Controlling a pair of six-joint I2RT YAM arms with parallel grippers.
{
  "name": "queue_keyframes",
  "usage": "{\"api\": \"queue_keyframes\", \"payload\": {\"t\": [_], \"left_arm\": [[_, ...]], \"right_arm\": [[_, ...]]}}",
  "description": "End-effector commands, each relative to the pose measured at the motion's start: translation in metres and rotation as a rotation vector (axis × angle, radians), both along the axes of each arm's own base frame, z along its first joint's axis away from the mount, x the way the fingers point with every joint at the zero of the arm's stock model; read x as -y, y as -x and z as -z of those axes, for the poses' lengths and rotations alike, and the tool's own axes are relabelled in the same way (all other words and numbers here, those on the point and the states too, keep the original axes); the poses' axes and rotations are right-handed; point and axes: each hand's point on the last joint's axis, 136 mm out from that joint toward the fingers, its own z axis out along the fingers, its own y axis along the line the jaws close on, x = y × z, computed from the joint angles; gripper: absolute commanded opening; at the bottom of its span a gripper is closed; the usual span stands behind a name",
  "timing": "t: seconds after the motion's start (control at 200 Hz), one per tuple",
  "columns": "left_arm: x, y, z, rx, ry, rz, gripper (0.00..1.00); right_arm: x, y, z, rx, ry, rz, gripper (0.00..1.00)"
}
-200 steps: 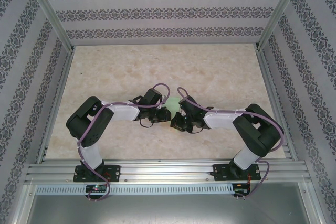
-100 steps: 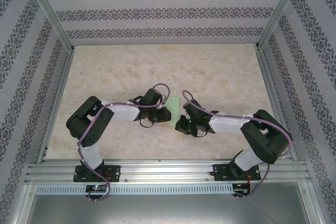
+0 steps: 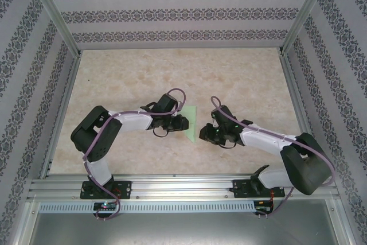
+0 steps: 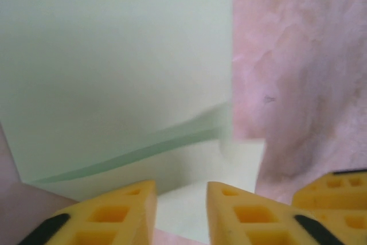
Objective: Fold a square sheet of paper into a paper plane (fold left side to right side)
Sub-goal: Third fold the triangle at the center of the table.
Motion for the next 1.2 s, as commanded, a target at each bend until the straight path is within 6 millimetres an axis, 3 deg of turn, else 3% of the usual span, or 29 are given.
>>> {"api": "queue_keyframes", "payload": {"t": [0.0,0.155,0.26,0.365,0.585,0.964,1.194], "left_arm": [[0.001,-0.014,-0.057,0.089,0.075,-0.012,0.38],[-0.022,-0.014,-0.077,0.11,0.102,-0.084,0.54],[-0.04,-0.007,-0.067,0.076,0.089,-0.139,0.61],[-0.05,0.001,-0.053,0.038,0.093,-0.179,0.63],[-0.051,0.008,-0.035,0.002,0.105,-0.191,0.64],[-0.045,0.004,-0.023,-0.032,0.108,-0.189,0.65],[-0.034,-0.003,-0.023,-0.042,0.128,-0.182,0.64]], "right_arm": [[-0.002,-0.018,-0.023,0.139,0.008,-0.109,0.34],[-0.022,-0.037,-0.046,0.257,-0.082,-0.192,0.52],[-0.035,-0.044,-0.049,0.284,-0.103,-0.267,0.59],[-0.043,-0.05,-0.041,0.266,-0.104,-0.299,0.59],[-0.054,-0.062,-0.02,0.217,-0.085,-0.339,0.46],[-0.041,-0.066,0.008,0.139,0.001,-0.321,0.05],[-0.03,-0.069,0.013,0.122,0.024,-0.29,0.04]]}}
